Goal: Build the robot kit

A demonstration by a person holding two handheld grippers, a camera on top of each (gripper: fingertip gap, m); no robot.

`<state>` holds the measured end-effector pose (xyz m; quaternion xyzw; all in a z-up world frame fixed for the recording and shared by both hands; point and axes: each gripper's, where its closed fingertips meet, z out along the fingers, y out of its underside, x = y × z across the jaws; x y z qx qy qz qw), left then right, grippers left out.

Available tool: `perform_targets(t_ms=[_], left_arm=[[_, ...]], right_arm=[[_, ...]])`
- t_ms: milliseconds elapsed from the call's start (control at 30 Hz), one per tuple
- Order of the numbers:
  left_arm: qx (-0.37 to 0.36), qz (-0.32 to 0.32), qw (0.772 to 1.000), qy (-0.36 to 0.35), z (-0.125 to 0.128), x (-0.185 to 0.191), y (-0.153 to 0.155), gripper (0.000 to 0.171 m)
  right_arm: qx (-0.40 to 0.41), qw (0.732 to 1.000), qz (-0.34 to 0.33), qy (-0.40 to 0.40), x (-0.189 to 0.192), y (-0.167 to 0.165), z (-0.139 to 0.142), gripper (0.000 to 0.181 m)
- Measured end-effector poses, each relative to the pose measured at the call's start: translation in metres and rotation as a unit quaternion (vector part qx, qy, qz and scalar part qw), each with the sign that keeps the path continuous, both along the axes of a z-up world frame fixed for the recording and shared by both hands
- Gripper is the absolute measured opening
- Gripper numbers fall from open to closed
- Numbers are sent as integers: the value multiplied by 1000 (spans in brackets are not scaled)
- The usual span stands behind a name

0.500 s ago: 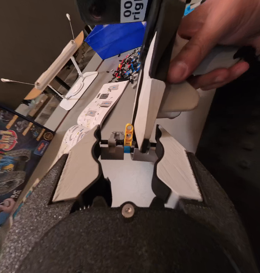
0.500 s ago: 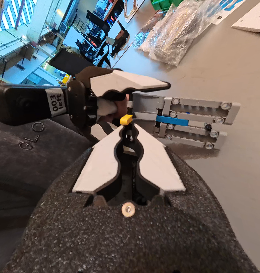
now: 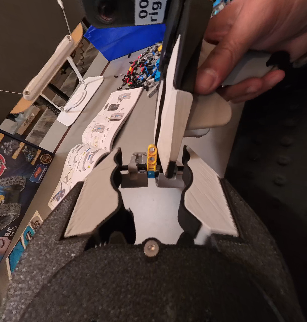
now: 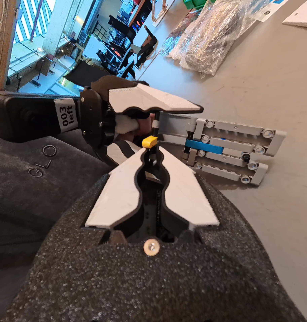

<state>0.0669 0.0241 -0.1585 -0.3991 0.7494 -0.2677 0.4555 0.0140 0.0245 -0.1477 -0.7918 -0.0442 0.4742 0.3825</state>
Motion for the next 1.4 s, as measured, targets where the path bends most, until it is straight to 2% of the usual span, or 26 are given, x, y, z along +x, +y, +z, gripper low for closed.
perform_targets(t_ms=[67, 167, 267, 300, 400, 467, 533, 567, 633, 667, 700, 733, 800, 900, 967, 1000, 1067, 1233, 1333, 1400], left_arm=[[-16, -9, 1000, -19, 7, 0, -3, 70], [-50, -47, 997, -47, 19, -2, -13, 73], [-95, -77, 991, -50, 22, -11, -14, 73], [-116, -90, 988, -57, 27, -14, -16, 66], [-185, -132, 972, -61, 40, -20, -26, 64], [-203, -144, 967, -52, 45, -23, -26, 64], [-193, -149, 969, -37, 46, -23, -25, 64], [-180, -151, 971, -34, 47, -23, -25, 64], [-161, -159, 974, -22, 48, -24, -25, 64], [-158, -162, 974, -17, 47, -24, -24, 64], [-161, -168, 972, -14, 47, -25, -26, 64], [-168, -169, 971, -9, 46, -25, -27, 63], [-170, -171, 970, 5, 40, -25, -31, 64], [-157, -172, 972, 22, 30, -25, -36, 63], [-164, -175, 971, 25, 29, -26, -40, 63], [-166, -177, 970, 28, 29, -26, -41, 63], [-165, -176, 970, 31, 26, -27, -43, 63], [-171, -170, 969, 44, 15, -28, -44, 63], [-202, -185, 960, 49, 12, -30, -47, 62], [-218, -199, 954, 51, 13, -33, -49, 61]], right_arm=[[11, 1000, 9, 17, -1, -2, 5, 6], [9, 996, 37, 82, 2, -8, 16, 6], [15, 979, 65, 195, 11, -17, 41, 6], [21, 974, 73, 212, 11, -19, 46, 6], [45, 968, 92, 229, 7, -24, 58, 7], [69, 980, 88, 165, 8, -24, 58, 9], [100, 991, 87, 16, 16, -26, 52, 21], [124, 984, 96, -79, 22, -30, 50, 26], [195, 941, 108, -256, 38, -30, 54, 47], [228, 916, 108, -313, 41, -28, 60, 69], [226, 896, 117, -364, 42, -30, 60, 82], [229, 875, 139, -404, 38, -31, 58, 86], [229, 847, 177, -446, 24, -34, 52, 87], [221, 797, 201, -525, 27, -27, 37, 86], [211, 773, 224, -554, 28, -25, 24, 84], [217, 767, 234, -557, 24, -26, 21, 77], [222, 760, 249, -557, 18, -27, 19, 65], [194, 749, 266, -575, 21, -28, 7, 63], [193, 740, 278, -582, 20, -29, 3, 62], [192, 745, 285, -572, 17, -29, 4, 62]])
